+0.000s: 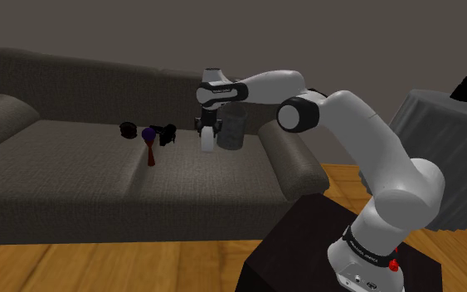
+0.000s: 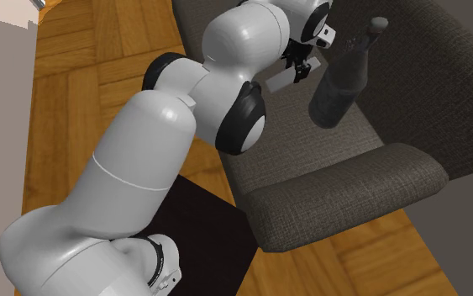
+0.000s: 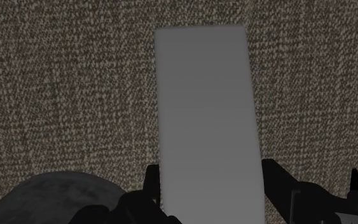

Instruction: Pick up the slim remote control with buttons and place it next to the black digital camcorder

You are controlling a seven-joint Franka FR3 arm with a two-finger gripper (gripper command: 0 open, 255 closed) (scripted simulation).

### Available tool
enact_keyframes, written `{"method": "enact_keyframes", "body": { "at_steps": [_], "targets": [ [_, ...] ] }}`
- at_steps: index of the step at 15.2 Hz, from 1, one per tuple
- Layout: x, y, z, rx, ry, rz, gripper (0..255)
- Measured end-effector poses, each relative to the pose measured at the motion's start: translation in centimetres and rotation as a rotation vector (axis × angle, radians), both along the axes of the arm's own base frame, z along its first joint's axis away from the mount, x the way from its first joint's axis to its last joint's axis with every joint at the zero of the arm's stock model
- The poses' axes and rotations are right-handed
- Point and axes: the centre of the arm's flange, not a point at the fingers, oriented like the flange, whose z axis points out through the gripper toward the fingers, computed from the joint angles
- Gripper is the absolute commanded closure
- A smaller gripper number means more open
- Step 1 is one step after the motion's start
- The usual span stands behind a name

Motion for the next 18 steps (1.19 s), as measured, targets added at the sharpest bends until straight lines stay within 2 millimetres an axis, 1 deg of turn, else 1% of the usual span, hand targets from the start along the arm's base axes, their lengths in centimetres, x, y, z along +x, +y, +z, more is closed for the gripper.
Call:
{"method": "enact_keyframes", "body": {
  "at_steps": [14, 18],
  "targets": [
    [0.0, 0.1, -7.4, -0.001, -0.001, 0.0, 255],
    [0.1, 0.0, -8.7, -0.001, -0.004, -0.001, 255]
  ]
}}
